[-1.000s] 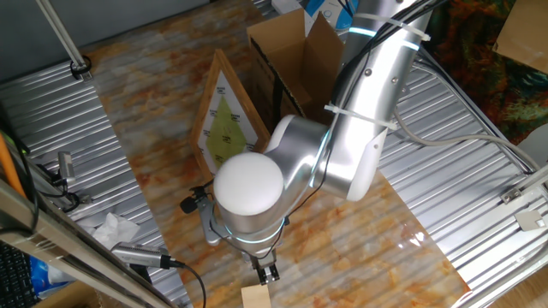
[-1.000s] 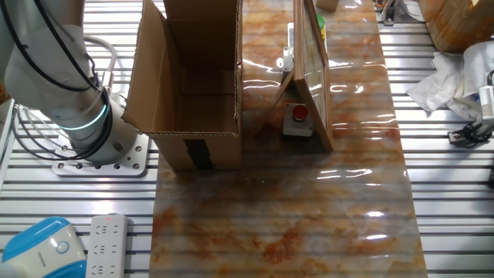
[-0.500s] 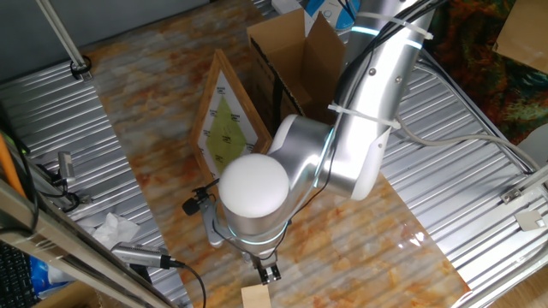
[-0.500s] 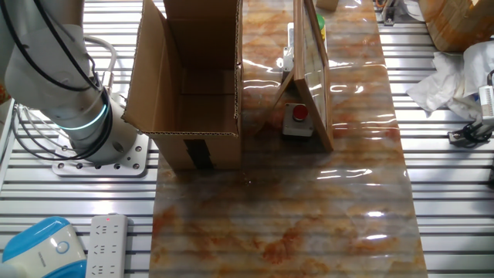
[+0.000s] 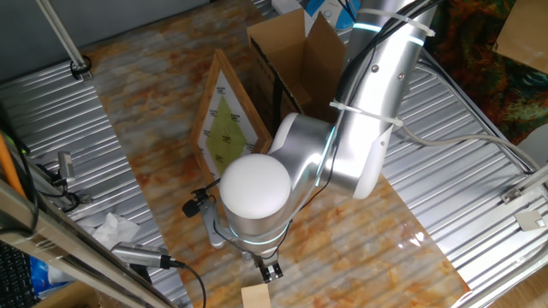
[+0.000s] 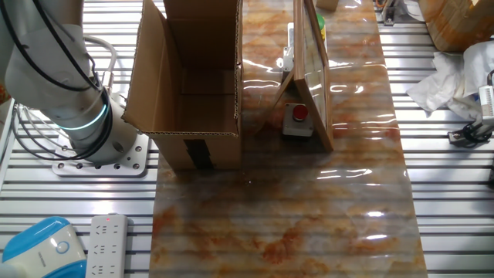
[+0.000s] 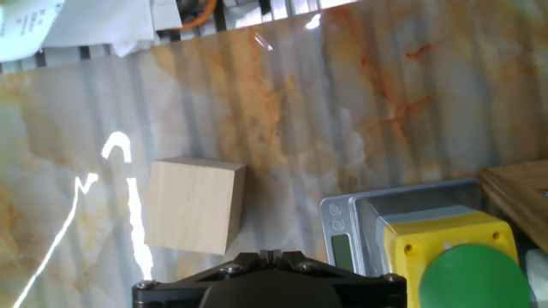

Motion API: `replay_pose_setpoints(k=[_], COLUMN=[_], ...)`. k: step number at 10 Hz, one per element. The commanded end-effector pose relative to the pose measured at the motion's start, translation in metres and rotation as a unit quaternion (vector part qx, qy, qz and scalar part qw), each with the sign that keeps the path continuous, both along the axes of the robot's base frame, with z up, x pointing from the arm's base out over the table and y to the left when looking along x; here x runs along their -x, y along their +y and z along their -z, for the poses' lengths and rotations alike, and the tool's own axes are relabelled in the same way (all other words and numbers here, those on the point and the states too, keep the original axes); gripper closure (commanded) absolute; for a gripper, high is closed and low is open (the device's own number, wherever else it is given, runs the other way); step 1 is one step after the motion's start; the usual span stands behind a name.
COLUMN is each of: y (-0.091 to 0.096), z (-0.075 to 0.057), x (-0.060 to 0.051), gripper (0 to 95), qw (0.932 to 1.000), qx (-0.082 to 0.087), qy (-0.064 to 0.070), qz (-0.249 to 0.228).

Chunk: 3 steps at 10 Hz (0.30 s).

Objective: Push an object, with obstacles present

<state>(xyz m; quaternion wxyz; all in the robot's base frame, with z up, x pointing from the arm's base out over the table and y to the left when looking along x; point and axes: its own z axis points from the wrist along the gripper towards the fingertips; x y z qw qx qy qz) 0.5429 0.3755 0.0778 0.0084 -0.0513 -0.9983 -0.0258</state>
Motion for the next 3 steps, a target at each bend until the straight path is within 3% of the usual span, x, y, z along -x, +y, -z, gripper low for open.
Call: replay_pose_setpoints(k=[1,3], y=[-0.0007,-0.0009], z=[-0.0003,-0.0002], x=[0.0003,0.0004], gripper=[95.0,95.0], qw=[1.0000,1.0000], qx=[0.003,0.005], qy=[0.001,0.000], qz=[-0.001,-0.003])
